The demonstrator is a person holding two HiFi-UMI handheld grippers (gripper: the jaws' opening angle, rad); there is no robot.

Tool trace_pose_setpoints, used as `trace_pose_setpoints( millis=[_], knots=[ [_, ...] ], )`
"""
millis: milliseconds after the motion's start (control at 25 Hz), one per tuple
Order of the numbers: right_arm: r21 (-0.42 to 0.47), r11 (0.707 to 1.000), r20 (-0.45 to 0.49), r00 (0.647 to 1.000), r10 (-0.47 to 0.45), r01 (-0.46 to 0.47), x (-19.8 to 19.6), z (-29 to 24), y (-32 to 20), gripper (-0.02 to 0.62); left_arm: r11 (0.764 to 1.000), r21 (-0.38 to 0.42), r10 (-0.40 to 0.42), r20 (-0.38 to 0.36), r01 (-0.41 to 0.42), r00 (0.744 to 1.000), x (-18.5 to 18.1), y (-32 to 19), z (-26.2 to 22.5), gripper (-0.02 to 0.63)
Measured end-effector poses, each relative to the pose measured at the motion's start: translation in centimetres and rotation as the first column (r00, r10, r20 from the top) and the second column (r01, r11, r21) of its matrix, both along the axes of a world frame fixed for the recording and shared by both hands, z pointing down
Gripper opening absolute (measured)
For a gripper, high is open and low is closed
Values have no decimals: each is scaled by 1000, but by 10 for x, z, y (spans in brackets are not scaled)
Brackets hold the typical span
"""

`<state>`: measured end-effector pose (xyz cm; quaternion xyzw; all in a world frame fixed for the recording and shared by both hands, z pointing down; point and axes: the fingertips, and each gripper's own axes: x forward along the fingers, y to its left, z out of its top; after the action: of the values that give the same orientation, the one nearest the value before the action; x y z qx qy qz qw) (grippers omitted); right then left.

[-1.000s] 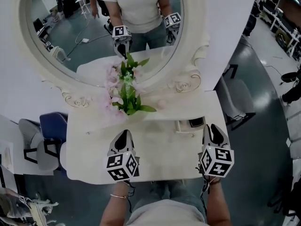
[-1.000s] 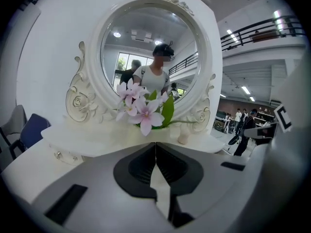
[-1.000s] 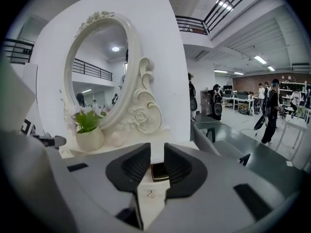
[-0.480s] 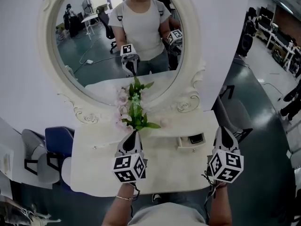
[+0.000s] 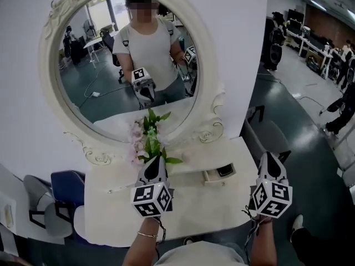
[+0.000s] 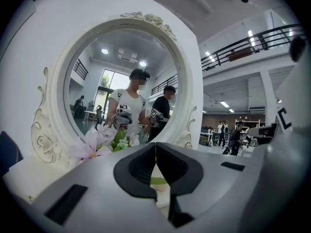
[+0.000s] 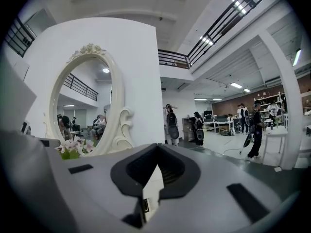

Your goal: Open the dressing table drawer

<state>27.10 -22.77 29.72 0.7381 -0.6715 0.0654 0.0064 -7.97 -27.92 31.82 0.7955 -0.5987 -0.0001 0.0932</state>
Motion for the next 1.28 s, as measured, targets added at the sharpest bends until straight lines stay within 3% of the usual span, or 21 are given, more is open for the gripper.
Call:
trace_pose_setpoints(
  millis=[280,560,720,1280],
  knots=[
    [-24,998,-11,999,54,-54,20,4,16,7,999,8,40,12,-40,999,15,-6,-3,18],
    [-43,998,-8,999,36,-36,14,10,16,6,999,2,35,13,-35,999,15,-4,-2,18],
    [-45,997,-63,997,55,-58,14,8,17,5,1000,0,27,11,-27,1000,12,-3,-2,18],
    [-69,996,-49,998,45,-49,14,16,15,4,1000,-15,23,0,-23,1000,15,-2,4,18]
  ],
)
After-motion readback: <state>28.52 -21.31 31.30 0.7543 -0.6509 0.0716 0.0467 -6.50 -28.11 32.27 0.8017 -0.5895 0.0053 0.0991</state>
